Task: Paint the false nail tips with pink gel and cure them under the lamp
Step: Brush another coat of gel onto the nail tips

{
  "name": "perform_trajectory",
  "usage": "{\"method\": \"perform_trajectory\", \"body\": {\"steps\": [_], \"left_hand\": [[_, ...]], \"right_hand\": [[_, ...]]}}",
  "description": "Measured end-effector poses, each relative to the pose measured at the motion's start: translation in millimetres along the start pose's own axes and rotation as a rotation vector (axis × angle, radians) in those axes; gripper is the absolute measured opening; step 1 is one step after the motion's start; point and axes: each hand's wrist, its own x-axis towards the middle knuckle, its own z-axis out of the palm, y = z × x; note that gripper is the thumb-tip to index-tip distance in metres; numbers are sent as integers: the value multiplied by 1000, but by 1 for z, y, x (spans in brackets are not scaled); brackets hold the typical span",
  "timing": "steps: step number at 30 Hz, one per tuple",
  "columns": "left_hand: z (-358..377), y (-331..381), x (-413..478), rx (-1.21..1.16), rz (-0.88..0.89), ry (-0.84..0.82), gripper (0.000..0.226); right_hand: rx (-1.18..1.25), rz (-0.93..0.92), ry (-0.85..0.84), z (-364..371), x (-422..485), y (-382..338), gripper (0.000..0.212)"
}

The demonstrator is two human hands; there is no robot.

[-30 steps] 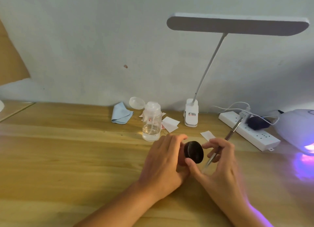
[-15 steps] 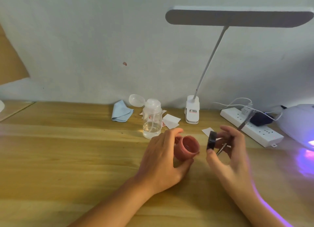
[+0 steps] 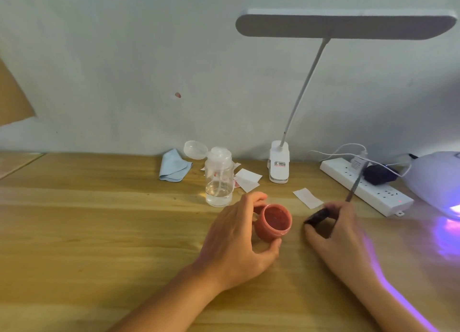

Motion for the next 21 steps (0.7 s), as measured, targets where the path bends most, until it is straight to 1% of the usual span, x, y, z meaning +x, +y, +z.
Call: {"method": "perform_trajectory", "body": {"steps": [3, 5, 7, 8, 10, 11, 12, 14, 16, 18, 21], "left_hand": [[0, 0, 0, 0, 1, 8, 69], [0, 0, 0, -6, 2, 16, 66], [-1, 0, 0, -21, -15, 21, 65], [-1, 0, 0, -29, -26, 17, 65], [-1, -1, 0, -36, -45, 8, 68], [0, -2, 0, -38, -54, 10, 69], [0, -2, 0, -40, -58, 14, 71], [1, -2, 1, -49, -49, 28, 71], [0, -1, 2, -88, -45, 33, 70], [-1, -1, 3, -161, -62, 20, 68], [-1, 0, 2, -221, -60, -13, 65]], "right_hand": [[-160, 53, 15, -2, -1, -2, 45], [-238, 97, -34, -2, -1, -3, 53], [-223, 109, -62, -3, 0, -5, 65], [-186, 92, -44, -5, -1, -7, 67], [-38, -14, 53, -10, -6, -15, 57], [41, -103, 95, -12, -10, -20, 49], [79, -196, 98, -14, -15, -26, 45], [10, -371, 20, -12, -22, -34, 50], [-95, -490, -47, -7, -25, -34, 53], [-115, -523, -45, -4, -24, -33, 56], [-100, -512, -19, -3, -22, -31, 61]]}}
